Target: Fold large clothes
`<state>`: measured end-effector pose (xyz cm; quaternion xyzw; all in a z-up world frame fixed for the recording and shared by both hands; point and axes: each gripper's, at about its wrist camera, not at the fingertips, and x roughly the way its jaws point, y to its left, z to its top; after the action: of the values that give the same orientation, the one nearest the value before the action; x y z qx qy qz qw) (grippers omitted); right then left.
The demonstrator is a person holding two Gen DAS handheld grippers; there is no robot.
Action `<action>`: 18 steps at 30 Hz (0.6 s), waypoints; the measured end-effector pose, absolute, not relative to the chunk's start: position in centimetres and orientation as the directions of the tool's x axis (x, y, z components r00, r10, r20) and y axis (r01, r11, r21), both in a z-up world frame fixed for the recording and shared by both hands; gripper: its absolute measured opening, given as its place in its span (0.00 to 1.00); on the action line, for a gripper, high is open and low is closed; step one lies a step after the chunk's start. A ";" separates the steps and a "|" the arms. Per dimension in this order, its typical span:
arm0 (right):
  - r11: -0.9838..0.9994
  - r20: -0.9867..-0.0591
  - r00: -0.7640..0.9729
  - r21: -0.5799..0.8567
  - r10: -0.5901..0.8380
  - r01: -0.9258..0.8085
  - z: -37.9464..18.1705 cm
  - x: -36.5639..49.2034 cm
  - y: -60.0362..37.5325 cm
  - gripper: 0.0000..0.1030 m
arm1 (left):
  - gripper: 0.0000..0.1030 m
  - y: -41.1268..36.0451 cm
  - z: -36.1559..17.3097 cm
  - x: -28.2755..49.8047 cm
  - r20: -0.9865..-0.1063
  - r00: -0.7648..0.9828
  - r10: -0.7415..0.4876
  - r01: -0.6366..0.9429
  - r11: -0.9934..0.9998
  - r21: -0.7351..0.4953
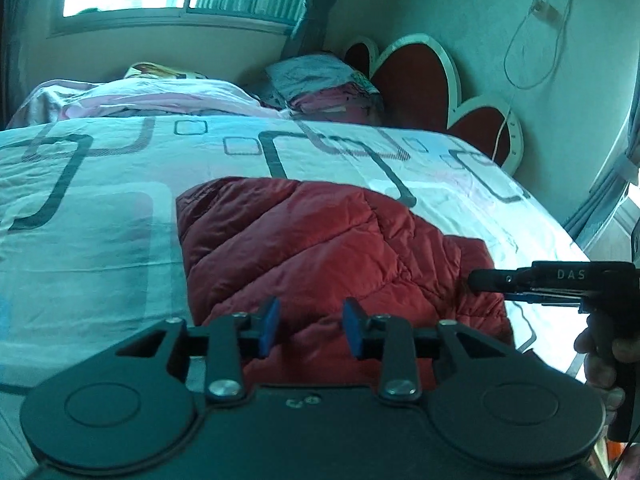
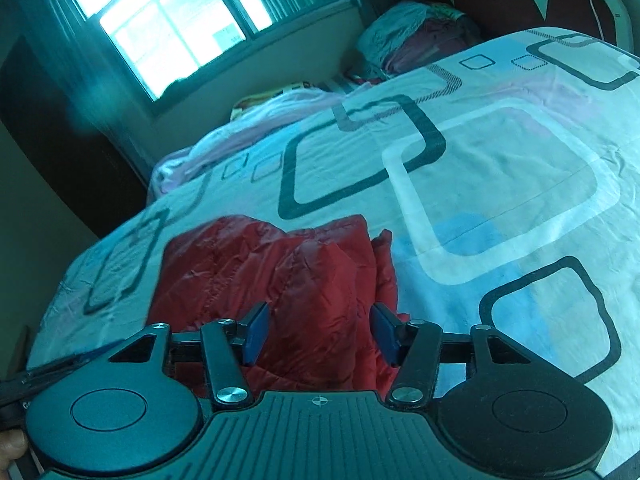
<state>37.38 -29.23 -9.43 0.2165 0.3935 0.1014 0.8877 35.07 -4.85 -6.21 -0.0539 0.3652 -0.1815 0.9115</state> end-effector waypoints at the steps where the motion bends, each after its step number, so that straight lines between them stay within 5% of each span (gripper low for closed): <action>1: 0.889 -0.663 0.663 0.458 0.348 -0.009 -9.7 37.5 -29.2 0.44 | 0.30 -4.9 -6.4 35.4 -0.648 0.663 -0.374 0.296 0.927 -0.232; 7: 0.909 -0.710 0.624 0.416 0.327 -0.004 -11.9 37.8 -29.4 0.30 | 0.33 -5.8 -8.2 37.6 -0.688 0.611 -0.391 0.338 0.915 -0.221; 14: 0.892 -0.739 0.586 0.448 0.332 0.060 -17.3 37.5 -30.5 0.30 | 0.32 -8.6 -12.6 38.8 -0.750 0.573 -0.331 0.405 0.910 -0.092; 18: 0.901 -0.744 0.584 0.431 0.324 0.050 -16.6 37.3 -30.8 0.31 | 0.32 -8.2 -12.0 39.0 -0.758 0.552 -0.347 0.392 0.911 -0.131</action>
<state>37.28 -30.79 -16.61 0.2079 0.4492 0.0793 0.8653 39.00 -8.21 -11.98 0.0264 0.4243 -0.2096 0.8805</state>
